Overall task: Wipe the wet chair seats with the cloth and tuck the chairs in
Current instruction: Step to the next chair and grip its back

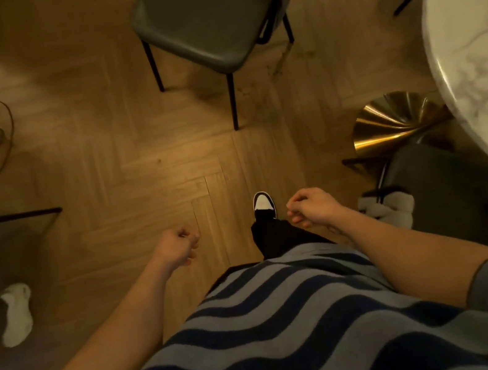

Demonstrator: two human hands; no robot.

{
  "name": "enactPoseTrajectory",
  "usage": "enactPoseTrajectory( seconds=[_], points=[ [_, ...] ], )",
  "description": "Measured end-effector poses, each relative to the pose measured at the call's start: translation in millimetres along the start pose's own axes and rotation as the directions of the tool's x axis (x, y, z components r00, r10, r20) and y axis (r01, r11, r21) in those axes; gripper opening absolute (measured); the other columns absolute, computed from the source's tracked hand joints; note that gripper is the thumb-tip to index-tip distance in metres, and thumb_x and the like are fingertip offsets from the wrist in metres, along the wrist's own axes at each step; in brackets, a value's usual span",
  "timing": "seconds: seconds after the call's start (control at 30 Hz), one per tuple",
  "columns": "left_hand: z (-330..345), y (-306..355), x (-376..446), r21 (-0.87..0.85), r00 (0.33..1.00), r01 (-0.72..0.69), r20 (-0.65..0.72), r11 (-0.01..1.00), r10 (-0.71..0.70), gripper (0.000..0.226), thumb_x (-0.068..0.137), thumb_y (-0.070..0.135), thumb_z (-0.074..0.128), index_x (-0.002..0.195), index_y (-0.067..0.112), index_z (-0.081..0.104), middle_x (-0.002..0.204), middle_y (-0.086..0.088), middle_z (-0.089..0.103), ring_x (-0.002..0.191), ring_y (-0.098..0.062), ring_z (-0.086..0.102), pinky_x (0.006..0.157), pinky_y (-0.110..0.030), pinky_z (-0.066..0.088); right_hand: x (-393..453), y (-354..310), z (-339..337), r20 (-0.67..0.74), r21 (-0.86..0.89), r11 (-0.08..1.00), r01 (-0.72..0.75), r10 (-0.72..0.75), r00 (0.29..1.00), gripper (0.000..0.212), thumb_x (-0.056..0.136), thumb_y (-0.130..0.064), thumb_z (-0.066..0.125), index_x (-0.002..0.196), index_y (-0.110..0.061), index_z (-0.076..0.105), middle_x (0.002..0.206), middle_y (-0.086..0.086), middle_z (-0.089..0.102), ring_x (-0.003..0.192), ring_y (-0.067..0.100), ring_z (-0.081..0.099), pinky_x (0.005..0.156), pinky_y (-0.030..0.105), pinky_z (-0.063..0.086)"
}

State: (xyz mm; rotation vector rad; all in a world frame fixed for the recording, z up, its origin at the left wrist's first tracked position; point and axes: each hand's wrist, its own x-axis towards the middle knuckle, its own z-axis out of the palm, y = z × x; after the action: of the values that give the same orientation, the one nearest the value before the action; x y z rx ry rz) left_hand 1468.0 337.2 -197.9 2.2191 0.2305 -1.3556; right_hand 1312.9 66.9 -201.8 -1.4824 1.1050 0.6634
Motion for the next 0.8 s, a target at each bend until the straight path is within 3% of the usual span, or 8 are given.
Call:
enactPoseTrajectory(
  seconds=[0.17,0.4,0.53,0.7,0.8],
  points=[
    [-45.8,61.7,41.6,-0.030,0.999,0.053,0.003,0.998,-0.053,0.014,0.100,0.019,0.053,0.095,0.006,0.057,0.090,-0.012,0.060,0.072,-0.020,0.056,0.064,-0.032,0.047,40.8,-80.4,-26.1,-0.001,-0.021,1.000,0.017,-0.017,1.000,0.008,0.101,-0.017,0.060,0.099,-0.016,0.068,0.102,0.007,0.074,0.079,0.013,0.067,0.063,0.024,0.053],
    [-111.8,157.6,108.1,0.000,1.000,-0.007,0.021,1.000,0.007,0.011,0.100,0.016,0.051,0.092,0.009,0.053,0.083,-0.010,0.055,0.064,-0.018,0.049,0.055,-0.028,0.040,101.6,-185.6,-49.1,-0.019,0.005,1.000,0.025,-0.025,1.000,0.011,0.101,-0.020,0.061,0.106,-0.014,0.069,0.103,0.005,0.074,0.085,0.014,0.068,0.071,0.025,0.055],
    [-164.6,212.7,162.8,0.055,0.998,-0.053,0.037,0.997,0.051,0.013,0.100,0.018,0.052,0.091,0.010,0.057,0.087,-0.010,0.060,0.069,-0.019,0.054,0.060,-0.030,0.045,141.2,-250.3,-54.5,-0.059,0.042,0.999,0.023,-0.020,0.998,0.013,0.101,-0.022,0.061,0.107,-0.015,0.070,0.104,0.005,0.074,0.086,0.012,0.069,0.076,0.028,0.056],
    [-242.5,290.3,219.4,0.167,0.989,-0.131,0.086,0.977,0.118,0.015,0.099,0.021,0.053,0.099,0.008,0.060,0.088,-0.010,0.063,0.070,-0.020,0.058,0.061,-0.030,0.048,179.4,-340.2,-52.6,-0.112,0.137,0.991,0.001,0.014,0.994,0.010,0.101,-0.021,0.060,0.099,-0.020,0.069,0.101,0.003,0.074,0.092,0.016,0.071,0.079,0.031,0.057],
    [-287.5,336.5,248.0,0.267,0.984,-0.154,0.124,0.951,0.125,0.016,0.099,0.023,0.054,0.101,0.008,0.060,0.092,-0.011,0.064,0.073,-0.021,0.060,0.061,-0.030,0.049,196.8,-388.3,-49.3,-0.162,0.213,0.977,0.012,0.023,0.986,0.010,0.099,-0.019,0.061,0.093,-0.020,0.070,0.098,0.005,0.075,0.086,0.016,0.071,0.074,0.030,0.056]
  ],
)
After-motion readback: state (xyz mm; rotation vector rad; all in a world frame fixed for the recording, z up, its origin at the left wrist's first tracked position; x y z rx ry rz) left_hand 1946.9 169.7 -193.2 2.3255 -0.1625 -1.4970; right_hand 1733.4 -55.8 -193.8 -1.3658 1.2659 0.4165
